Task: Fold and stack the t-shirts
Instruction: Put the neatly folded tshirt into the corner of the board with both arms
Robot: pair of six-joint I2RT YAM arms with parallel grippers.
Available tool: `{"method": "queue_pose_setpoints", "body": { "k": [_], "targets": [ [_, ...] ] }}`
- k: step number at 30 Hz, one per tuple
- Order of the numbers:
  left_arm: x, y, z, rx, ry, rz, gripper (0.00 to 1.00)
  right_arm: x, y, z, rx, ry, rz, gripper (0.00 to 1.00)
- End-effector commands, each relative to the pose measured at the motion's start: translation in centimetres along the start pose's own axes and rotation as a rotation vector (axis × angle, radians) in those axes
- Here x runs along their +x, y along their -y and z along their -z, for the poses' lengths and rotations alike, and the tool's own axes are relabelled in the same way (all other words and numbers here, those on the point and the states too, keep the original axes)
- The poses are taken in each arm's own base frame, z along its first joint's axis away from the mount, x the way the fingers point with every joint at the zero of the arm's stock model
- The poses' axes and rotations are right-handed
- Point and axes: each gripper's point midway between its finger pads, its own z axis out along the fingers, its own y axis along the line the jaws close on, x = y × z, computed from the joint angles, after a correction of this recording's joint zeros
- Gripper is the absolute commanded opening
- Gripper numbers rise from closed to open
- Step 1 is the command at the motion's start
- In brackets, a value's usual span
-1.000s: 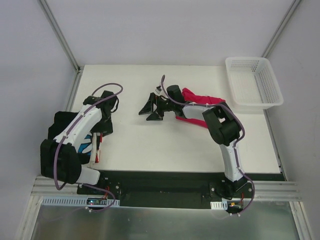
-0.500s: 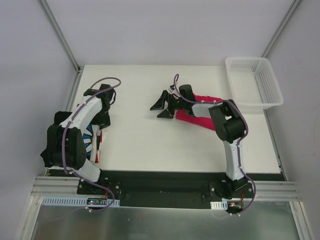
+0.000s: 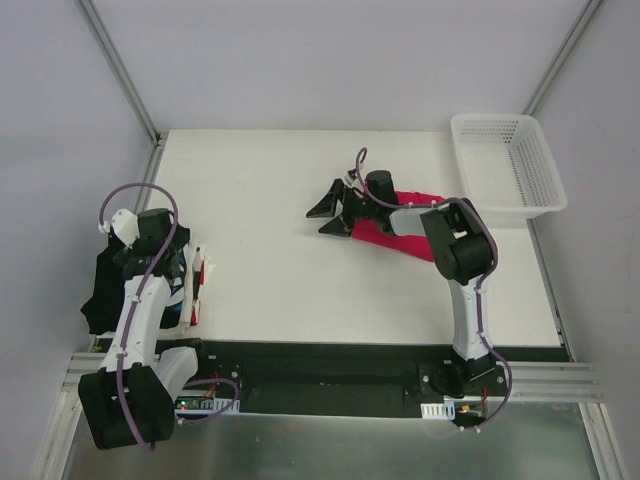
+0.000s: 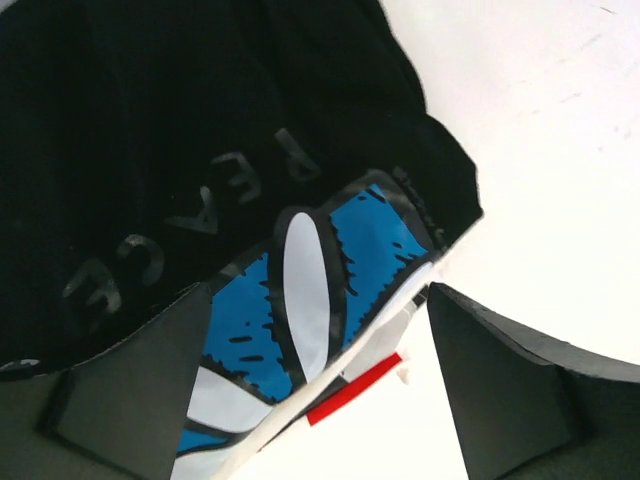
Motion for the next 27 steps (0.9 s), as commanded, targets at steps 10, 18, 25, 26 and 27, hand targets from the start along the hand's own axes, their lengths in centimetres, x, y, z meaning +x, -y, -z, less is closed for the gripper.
{"method": "queue_pose_setpoints", "body": {
  "k": [10, 18, 25, 26, 27],
  "targets": [
    [-2.3, -3.1, -3.0, -0.132, 0.1, 0.262, 0.76, -3.1, -2.0, 3.1, -0.083, 0.078, 0.054, 0.96],
    [1.4, -5.6, -5.3, -0.271, -0.075, 0.349, 0.89, -6.0, -2.4, 6.4, -0.134, 0.159, 0.014, 0.96],
    [6.5, -3.9, -6.4, -0.282, -0.337, 0.44, 0.93, -8.9, -4.6, 11.4, -0.193, 0.273, 0.014, 0.96],
    [7.7, -3.0, -6.2, -0.255, -0.406, 0.466, 0.93, -9.6, -4.7, 12.4, -0.198, 0.297, -0.001, 0.96],
    [8.4, -2.5, -6.3, -0.257, -0.441, 0.517, 0.93, -9.9, -5.1, 12.9, -0.205, 0.306, 0.004, 0.96]
  ]
}}
